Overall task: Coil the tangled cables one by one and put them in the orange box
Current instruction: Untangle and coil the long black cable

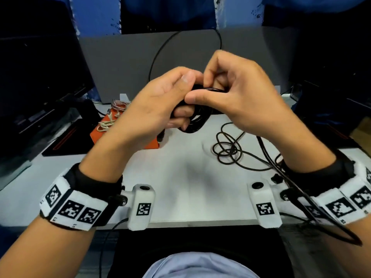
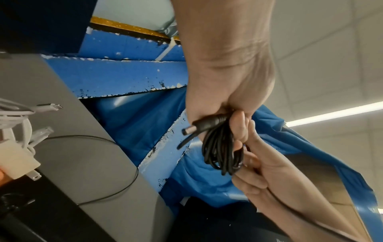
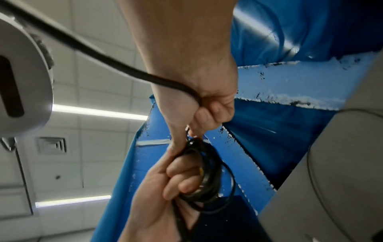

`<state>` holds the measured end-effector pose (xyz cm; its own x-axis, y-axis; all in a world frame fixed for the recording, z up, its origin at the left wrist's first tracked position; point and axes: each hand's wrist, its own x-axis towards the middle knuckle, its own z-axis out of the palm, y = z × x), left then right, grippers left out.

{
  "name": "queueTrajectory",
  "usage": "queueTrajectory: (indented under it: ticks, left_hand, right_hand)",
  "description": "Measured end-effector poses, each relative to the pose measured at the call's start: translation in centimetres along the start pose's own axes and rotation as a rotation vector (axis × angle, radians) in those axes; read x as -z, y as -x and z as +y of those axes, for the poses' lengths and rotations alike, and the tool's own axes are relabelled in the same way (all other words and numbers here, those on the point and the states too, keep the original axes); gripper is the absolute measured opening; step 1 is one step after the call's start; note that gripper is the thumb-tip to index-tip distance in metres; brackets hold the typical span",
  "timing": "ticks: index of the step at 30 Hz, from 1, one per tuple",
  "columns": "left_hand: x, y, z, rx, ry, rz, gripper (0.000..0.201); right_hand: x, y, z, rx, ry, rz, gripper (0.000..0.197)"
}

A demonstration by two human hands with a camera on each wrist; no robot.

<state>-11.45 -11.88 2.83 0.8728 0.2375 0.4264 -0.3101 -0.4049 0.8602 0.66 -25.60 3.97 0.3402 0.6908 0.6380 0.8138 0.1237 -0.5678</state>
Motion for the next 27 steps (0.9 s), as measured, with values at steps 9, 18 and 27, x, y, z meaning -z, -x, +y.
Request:
queueTrajectory:
  ticks: [9, 18, 27]
  left_hand:
    - [1.7, 0.0, 0.1, 0.013, 0.322, -0.011, 0.043]
    - [0.2, -0.4, -0.8, -0.093, 0.485, -0.047, 0.043]
    - [1.1, -0.2, -0.7, 0.0, 0.522, -0.224, 0.045]
  right_hand:
    - [-1.4, 0.5, 0.7, 0.031, 0.233, -0.102, 0.061]
    - [-2.8, 0.3, 0.4, -0.171, -0.261, -0.05, 0.052]
    - [-2.7, 0.6, 0.2, 0.067, 0.105, 0.156, 0.033]
